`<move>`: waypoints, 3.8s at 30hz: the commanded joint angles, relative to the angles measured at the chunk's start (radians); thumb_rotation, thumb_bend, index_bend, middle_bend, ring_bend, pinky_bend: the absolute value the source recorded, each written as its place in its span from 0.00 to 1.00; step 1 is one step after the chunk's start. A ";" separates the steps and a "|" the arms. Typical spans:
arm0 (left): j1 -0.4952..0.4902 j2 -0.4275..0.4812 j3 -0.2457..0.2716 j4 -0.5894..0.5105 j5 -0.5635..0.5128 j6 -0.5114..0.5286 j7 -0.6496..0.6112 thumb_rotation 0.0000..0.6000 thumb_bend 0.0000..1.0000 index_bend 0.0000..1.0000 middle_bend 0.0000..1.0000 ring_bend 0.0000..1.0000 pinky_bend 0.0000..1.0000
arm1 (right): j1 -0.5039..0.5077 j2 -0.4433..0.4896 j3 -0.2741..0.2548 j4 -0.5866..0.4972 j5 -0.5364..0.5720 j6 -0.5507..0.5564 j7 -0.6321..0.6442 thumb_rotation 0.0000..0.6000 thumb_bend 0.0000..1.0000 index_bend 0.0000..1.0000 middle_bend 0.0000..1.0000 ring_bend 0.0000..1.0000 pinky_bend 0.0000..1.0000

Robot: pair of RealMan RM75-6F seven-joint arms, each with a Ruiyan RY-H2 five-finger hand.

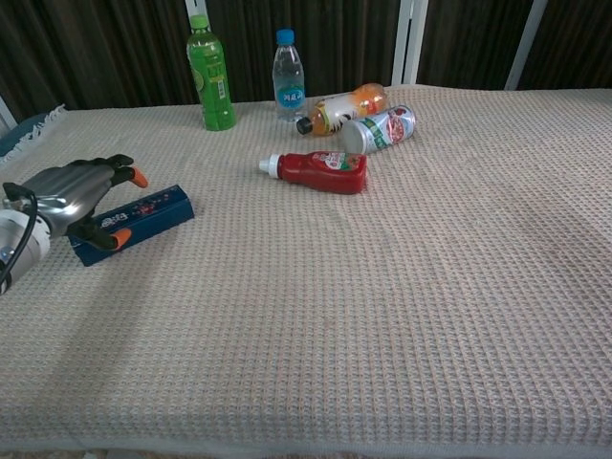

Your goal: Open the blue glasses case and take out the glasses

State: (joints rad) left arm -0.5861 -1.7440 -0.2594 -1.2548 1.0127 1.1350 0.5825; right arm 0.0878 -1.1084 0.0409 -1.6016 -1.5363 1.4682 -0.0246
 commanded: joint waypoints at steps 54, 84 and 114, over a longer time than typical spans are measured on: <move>-0.114 -0.054 -0.053 0.334 -0.124 -0.161 -0.100 1.00 0.44 0.16 0.01 0.00 0.00 | -0.001 0.011 0.000 -0.002 -0.001 -0.004 0.021 1.00 0.15 0.00 0.00 0.00 0.00; 0.067 0.274 0.110 -0.137 0.078 -0.087 -0.314 1.00 0.72 0.40 0.00 0.00 0.00 | -0.002 0.012 -0.022 -0.011 -0.030 -0.008 0.011 1.00 0.15 0.00 0.00 0.00 0.00; 0.146 0.331 0.254 -0.181 0.260 -0.082 -0.425 1.00 0.69 0.40 0.00 0.00 0.00 | 0.000 0.006 -0.036 -0.019 -0.050 -0.013 -0.012 1.00 0.15 0.00 0.00 0.00 0.00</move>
State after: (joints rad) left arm -0.4501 -1.4266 -0.0273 -1.4123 1.2409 1.0474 0.1817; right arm 0.0878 -1.1026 0.0050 -1.6203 -1.5861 1.4542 -0.0369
